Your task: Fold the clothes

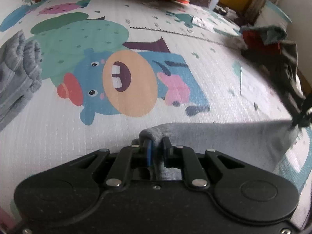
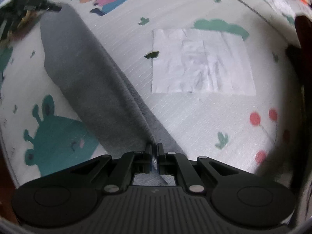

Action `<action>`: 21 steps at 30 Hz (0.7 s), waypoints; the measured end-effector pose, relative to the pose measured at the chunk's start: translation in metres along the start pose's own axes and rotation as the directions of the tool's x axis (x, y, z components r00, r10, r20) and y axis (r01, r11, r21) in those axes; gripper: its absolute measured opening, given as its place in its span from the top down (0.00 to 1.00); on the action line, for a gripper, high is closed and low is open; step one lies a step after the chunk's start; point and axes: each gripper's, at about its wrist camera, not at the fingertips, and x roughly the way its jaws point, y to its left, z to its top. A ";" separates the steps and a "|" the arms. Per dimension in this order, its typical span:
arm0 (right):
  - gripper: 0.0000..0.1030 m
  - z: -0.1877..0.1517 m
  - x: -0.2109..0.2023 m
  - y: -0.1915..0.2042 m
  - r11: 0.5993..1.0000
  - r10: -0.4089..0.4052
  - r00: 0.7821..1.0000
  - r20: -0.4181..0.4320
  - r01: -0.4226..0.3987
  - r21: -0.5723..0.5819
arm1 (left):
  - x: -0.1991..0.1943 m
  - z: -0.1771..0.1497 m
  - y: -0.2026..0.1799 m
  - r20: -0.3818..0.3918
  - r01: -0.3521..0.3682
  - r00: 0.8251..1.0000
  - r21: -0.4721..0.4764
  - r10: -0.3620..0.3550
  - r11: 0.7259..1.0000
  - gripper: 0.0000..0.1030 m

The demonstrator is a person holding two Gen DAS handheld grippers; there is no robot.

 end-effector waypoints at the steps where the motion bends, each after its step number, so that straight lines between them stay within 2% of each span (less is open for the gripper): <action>1: 0.87 -0.002 -0.001 0.001 0.998 -0.063 0.998 0.005 0.063 -0.022 | 0.001 0.000 0.000 -0.002 -0.006 1.000 -0.004 0.006 1.000 0.90; 2: 0.82 -0.004 -0.001 0.001 0.991 -0.126 0.992 0.012 0.126 -0.043 | 0.002 0.000 0.001 -0.001 -0.010 1.000 -0.016 0.010 1.000 0.90; 3: 0.81 -0.008 -0.007 0.004 0.988 -0.137 0.990 0.044 0.140 -0.070 | 0.003 0.000 0.002 0.001 -0.013 1.000 -0.032 0.013 0.999 0.90; 5: 0.76 -0.019 -0.023 0.015 0.982 -0.110 0.985 0.130 0.128 -0.141 | 0.003 -0.001 0.004 0.003 -0.010 1.000 -0.062 0.010 0.998 0.90; 7: 0.75 -0.032 -0.032 0.040 0.958 -0.085 0.978 0.190 0.132 -0.255 | 0.003 -0.001 0.005 0.004 -0.008 1.000 -0.088 0.008 0.996 0.90; 9: 0.75 -0.043 -0.024 0.072 0.906 -0.105 0.972 0.210 0.181 -0.383 | 0.003 -0.001 0.005 0.003 -0.009 1.000 -0.103 0.009 0.995 0.90; 12: 0.75 -0.057 0.003 0.115 0.802 -0.168 0.962 0.214 0.260 -0.538 | 0.003 -0.001 0.006 0.002 -0.010 1.000 -0.127 0.011 0.992 0.90; 16: 0.75 -0.060 0.023 0.139 0.738 -0.208 0.955 0.214 0.296 -0.606 | 0.003 -0.001 0.006 0.000 -0.012 1.000 -0.128 0.012 0.992 0.90; 19: 0.75 -0.059 0.028 0.141 0.733 -0.212 0.957 0.199 0.291 -0.615 | 0.004 -0.001 0.008 0.001 -0.006 1.000 -0.133 0.006 0.991 0.90; 20: 0.77 -0.056 0.028 0.138 0.756 -0.205 0.963 0.178 0.271 -0.596 | 0.005 -0.001 0.008 0.002 -0.005 1.000 -0.134 0.005 0.991 0.90; 21: 0.86 -0.052 0.029 0.133 0.794 -0.191 0.969 0.156 0.246 -0.556 | 0.005 -0.001 0.008 0.002 -0.005 1.000 -0.132 0.006 0.991 0.90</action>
